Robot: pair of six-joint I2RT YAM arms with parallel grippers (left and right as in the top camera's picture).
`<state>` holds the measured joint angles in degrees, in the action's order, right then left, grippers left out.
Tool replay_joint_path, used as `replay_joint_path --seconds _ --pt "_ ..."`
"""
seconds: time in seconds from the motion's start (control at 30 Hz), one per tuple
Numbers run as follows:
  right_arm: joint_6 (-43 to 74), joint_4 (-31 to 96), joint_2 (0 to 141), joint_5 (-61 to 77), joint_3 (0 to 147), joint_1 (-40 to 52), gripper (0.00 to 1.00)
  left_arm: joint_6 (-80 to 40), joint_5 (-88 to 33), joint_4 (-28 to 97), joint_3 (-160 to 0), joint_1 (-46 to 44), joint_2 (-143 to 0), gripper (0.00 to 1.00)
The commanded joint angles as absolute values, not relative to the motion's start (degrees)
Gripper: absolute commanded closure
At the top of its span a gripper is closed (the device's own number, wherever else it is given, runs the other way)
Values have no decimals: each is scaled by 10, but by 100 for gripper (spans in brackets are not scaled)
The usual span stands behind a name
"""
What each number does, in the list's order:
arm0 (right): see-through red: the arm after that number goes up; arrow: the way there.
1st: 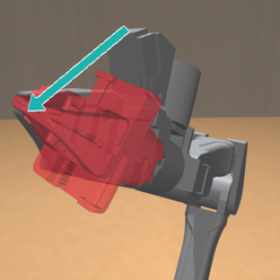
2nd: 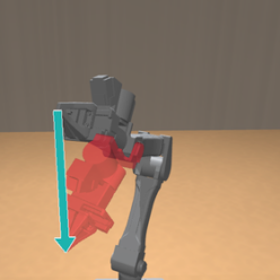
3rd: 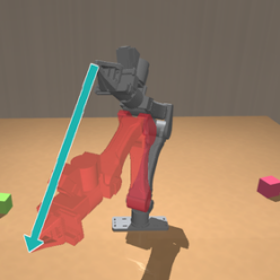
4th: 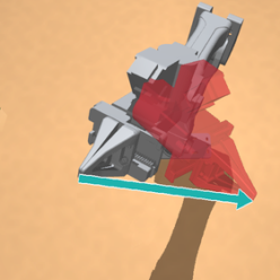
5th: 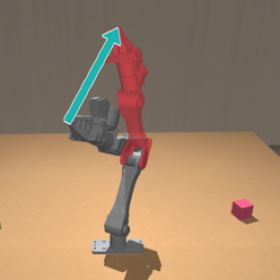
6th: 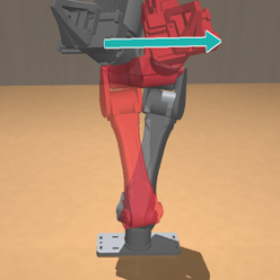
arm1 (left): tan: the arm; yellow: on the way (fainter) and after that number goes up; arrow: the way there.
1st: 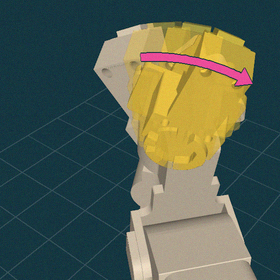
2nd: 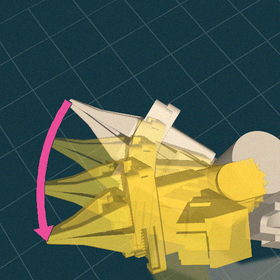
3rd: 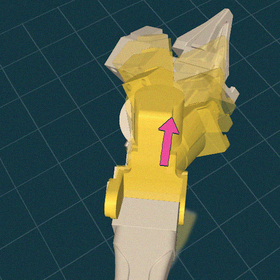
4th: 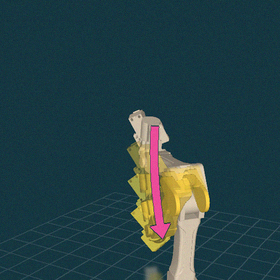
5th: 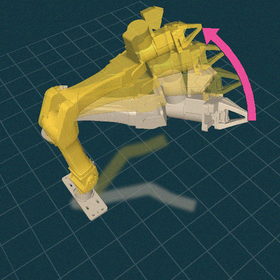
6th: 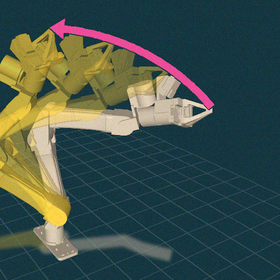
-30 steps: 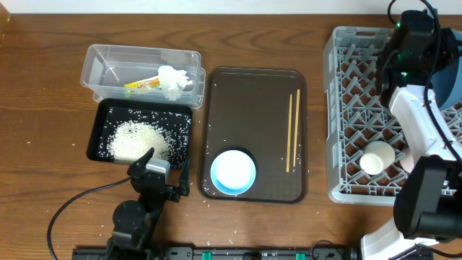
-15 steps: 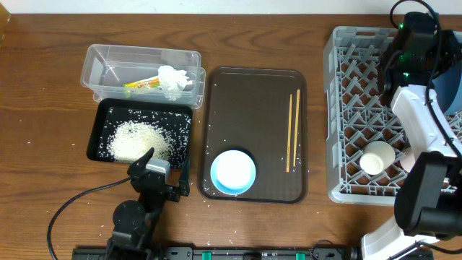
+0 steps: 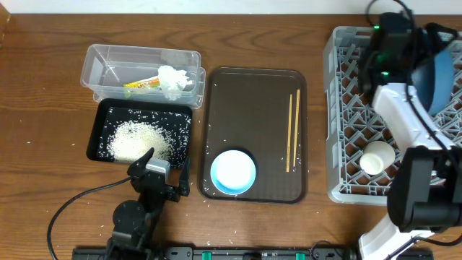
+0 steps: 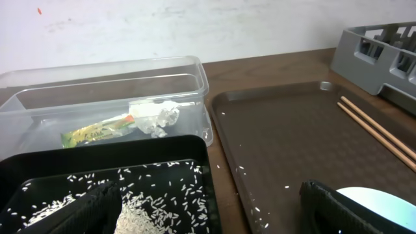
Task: Sort waste into correct bins and load items into the dishwasher rack
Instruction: 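Carry the blue plate to the back of the dish rack and release, then move the right gripper to the light-blue bowl and grasp its rim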
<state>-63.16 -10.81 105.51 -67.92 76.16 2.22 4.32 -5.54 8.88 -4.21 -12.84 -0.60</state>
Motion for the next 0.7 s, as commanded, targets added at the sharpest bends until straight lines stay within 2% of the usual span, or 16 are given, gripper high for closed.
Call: replay_joint_path --seconds 0.0,0.2,0.33,0.47,0.67 --pt "-576 -109 1049 -683 760 64 19 40 -49 93 -27 -126 -2 10" --pt "-549 -102 1046 -686 760 141 18 40 -49 93 -27 -126 -2 10" --pt "-483 -50 1046 -684 760 207 16 40 -49 93 -27 -126 -2 10" --pt "-312 124 1044 -609 761 269 18 40 -49 93 -27 -126 -2 9" --pt "48 371 1017 -346 761 338 18 40 -49 93 -27 -126 -2 10"
